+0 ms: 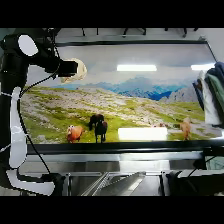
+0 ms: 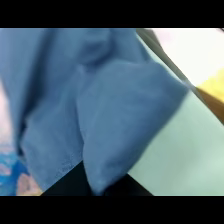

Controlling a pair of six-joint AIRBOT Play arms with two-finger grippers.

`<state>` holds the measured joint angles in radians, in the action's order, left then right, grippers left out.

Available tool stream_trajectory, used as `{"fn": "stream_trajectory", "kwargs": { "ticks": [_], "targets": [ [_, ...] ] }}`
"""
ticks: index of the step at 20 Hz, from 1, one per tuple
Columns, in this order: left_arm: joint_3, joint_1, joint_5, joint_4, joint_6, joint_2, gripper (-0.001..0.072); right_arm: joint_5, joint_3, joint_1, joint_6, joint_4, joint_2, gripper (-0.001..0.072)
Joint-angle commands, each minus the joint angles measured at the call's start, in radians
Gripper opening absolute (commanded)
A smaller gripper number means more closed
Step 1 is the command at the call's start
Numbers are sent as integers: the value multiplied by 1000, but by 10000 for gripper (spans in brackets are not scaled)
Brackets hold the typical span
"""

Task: Fold the shirts.

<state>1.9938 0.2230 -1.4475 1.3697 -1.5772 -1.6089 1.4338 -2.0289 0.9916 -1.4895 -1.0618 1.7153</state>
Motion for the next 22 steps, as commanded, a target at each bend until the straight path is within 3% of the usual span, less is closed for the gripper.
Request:
{"fn": "stream_trajectory", "kwargs": {
  "ticks": [1, 5, 6, 7, 8, 14, 16, 18, 22],
  "targets": [
    [0, 1, 19, 0, 9, 0, 18, 147, 6, -8, -180, -214, -9, 20],
    [0, 1, 19, 0, 9, 0, 19, 167, 18, -9, -214, -240, -8, 21],
    [0, 1, 18, 0, 9, 0, 18, 160, 17, -10, -214, -240, -8, 87],
    [0, 1, 17, 0, 9, 0, 19, 160, 17, -10, -233, -240, -8, 548],
    [0, 1, 14, -1, 8, 0, 19, 162, 16, -9, -255, -237, -9, 703],
    [0, 2, -24, -4, 9, 0, 19, 224, 13, -17, -332, -232, -137, 702],
    [0, 3, -24, -10, 8, 0, 19, 267, 14, -60, -331, -154, -208, 701],
    [0, 3, -31, -10, 5, 0, 19, 280, 29, -169, -304, -19, -277, 701],
    [0, 3, -111, -8, 10, 0, 19, 164, 251, -644, -246, -50, -420, 691]
  ]
}}
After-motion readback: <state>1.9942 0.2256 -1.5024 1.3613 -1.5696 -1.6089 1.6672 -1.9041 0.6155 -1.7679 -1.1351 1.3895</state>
